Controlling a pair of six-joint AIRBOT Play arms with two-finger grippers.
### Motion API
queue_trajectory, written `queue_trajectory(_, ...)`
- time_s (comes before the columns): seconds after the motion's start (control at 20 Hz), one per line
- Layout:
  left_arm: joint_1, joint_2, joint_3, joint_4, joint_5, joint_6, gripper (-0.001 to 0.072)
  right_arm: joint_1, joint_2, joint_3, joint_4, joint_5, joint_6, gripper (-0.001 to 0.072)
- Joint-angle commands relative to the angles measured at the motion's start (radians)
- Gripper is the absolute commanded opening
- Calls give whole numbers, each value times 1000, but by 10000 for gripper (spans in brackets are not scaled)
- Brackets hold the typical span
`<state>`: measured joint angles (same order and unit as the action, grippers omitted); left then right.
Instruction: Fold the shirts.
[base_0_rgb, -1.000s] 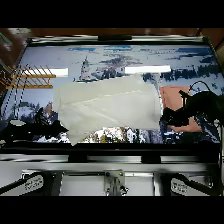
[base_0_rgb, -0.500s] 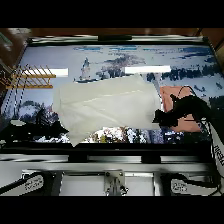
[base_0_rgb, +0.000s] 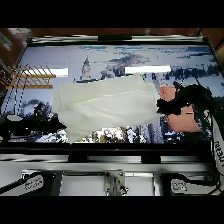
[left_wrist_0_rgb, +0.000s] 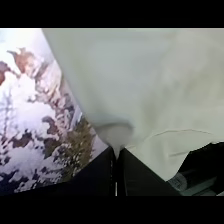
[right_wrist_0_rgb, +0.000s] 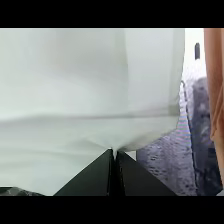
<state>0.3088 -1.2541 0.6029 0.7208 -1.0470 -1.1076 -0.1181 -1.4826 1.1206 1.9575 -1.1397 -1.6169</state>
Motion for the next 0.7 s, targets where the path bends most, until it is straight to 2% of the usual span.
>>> queue_trajectory(0.0, 0, 1, 90, -3, -35, 0, 29, 2, -1, 66, 32, -27, -1, 43)
queue_trajectory(0.25, 0, 1, 146, -4, -40, 0, 29, 2, -1, 67, 115, 97, 0, 43)
queue_trajectory(0.4, 0, 0, 146, -3, -61, 0, 29, 10, -8, 66, 91, 132, 2, 54)
queue_trajectory(0.45, 0, 0, 146, -3, -66, 0, 29, 16, -17, 66, 68, 113, 11, 127)
queue_trajectory(0.5, 0, 0, 146, -3, -68, 0, 29, 16, -30, 66, 59, 84, 21, 365)
queue_trajectory(0.55, 0, 0, 146, -3, -71, 0, 29, 15, -43, 66, 54, 51, 21, 520)
queue_trajectory(0.65, 0, 0, 146, -3, -82, 0, 29, 8, -43, 67, 2, -16, 20, 520)
